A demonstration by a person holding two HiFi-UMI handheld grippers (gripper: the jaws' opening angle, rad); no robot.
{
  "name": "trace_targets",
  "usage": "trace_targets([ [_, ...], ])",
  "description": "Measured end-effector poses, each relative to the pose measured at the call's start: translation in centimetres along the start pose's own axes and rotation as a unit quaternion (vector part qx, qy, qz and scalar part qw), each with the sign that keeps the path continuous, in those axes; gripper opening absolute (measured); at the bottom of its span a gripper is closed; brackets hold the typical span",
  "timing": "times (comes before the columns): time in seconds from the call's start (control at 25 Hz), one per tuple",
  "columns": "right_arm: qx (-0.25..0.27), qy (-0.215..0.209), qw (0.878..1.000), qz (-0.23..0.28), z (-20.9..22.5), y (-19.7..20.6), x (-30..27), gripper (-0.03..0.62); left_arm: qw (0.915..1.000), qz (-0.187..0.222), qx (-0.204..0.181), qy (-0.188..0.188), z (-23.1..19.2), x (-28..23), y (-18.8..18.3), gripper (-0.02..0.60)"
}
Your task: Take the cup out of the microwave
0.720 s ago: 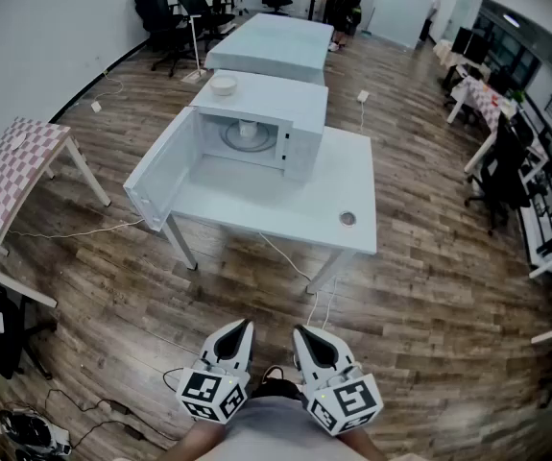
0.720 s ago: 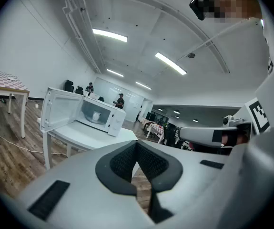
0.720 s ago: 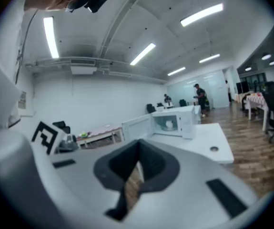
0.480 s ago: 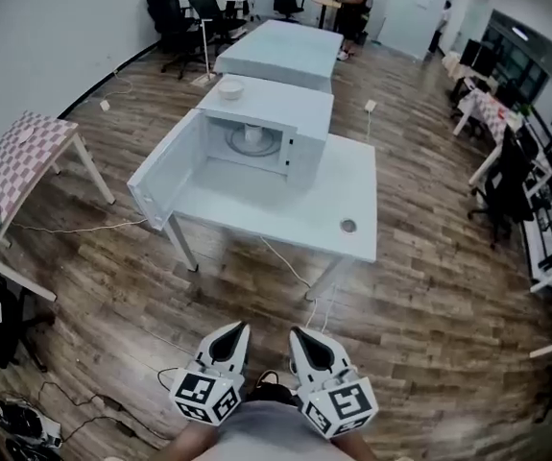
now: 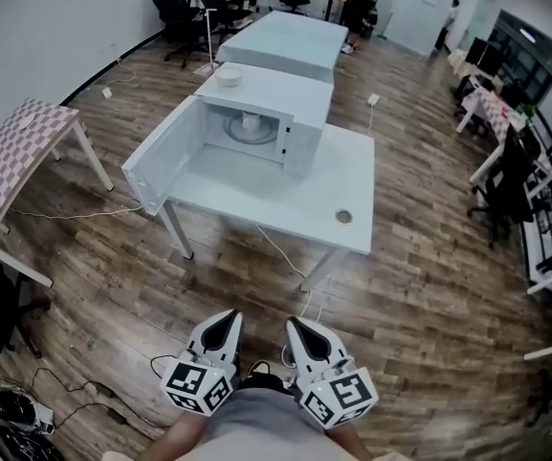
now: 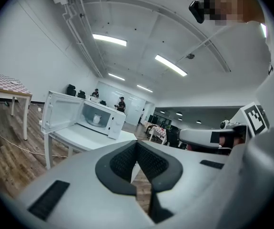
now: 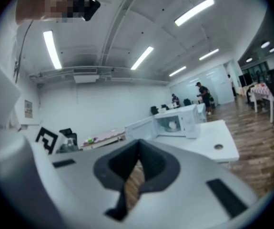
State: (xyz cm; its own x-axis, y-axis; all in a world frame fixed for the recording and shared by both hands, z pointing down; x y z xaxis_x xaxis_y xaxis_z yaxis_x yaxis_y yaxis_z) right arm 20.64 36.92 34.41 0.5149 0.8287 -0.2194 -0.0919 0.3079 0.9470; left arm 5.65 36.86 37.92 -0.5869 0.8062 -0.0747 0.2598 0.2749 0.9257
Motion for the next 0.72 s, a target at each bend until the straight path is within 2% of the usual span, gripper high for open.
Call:
trace_targets([
  [0.44,0.007,-0.014,1.000,0.002,0.3,-1.3,-3.1,0.021,1.0000,0.006,0.005,-0.003,-2.3,-2.5,-1.1,0.015],
  [0.72,0.011,-0.006,1.000,-0.002,1.4,-2.3,-6.7,0.021,0.9998,-0.003,0.010,0.017,-4.6,-5.5,-2.2,0.015],
])
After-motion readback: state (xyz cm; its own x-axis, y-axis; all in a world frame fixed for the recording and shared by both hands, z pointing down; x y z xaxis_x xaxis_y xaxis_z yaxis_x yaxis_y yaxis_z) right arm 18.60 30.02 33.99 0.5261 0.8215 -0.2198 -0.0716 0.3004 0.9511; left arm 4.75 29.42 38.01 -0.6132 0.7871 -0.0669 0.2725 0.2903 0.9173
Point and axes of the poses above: the fingertips, and each gripper's own axes: x backward along the fingers, z to its right, y out of its underside, the point moved 5 cm from there along x, backward along the fingers, and after that the axes turned 11 degrees about y, right-handed, at the moved point
